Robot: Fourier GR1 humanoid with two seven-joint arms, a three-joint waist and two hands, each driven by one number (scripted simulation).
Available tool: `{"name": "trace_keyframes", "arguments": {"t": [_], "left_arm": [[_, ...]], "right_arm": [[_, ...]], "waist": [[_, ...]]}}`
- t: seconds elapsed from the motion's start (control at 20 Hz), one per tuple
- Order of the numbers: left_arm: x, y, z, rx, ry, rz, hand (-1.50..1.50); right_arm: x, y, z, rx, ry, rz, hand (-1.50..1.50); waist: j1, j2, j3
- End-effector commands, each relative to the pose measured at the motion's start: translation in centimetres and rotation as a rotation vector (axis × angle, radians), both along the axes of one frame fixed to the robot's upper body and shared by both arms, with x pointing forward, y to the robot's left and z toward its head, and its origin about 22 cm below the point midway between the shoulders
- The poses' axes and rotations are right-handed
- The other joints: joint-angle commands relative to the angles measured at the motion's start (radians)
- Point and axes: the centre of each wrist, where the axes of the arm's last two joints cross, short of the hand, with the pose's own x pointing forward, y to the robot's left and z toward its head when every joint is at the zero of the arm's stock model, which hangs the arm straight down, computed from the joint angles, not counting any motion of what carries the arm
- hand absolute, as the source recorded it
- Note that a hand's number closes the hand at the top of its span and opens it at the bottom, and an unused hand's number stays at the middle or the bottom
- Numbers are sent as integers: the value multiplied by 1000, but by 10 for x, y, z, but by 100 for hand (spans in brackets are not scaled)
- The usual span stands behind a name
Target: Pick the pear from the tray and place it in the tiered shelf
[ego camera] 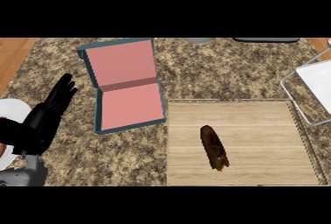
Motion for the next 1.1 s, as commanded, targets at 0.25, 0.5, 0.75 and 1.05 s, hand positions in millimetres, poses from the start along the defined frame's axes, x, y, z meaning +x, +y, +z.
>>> {"name": "trace_keyframes", "arguments": {"t": [0.25, 0.5, 0.75, 1.05], "left_arm": [[-9, 0, 6, 2, -7, -15, 0], [-14, -7, 4, 0, 1, -2, 0], [2, 1, 3, 4, -15, 7, 0], [-3, -11, -5, -12, 2, -21, 0]], "right_arm": [[17, -31, -33, -156, 224, 67, 150], [26, -43, -71, -102, 213, -47, 150], [17, -68, -44, 33, 69, -287, 150], [-3, -88, -37, -634, 232, -483, -150]], "waist": [[-3, -1, 0], [-6, -2, 1], [-15, -2, 0], [12, 8, -2]]}}
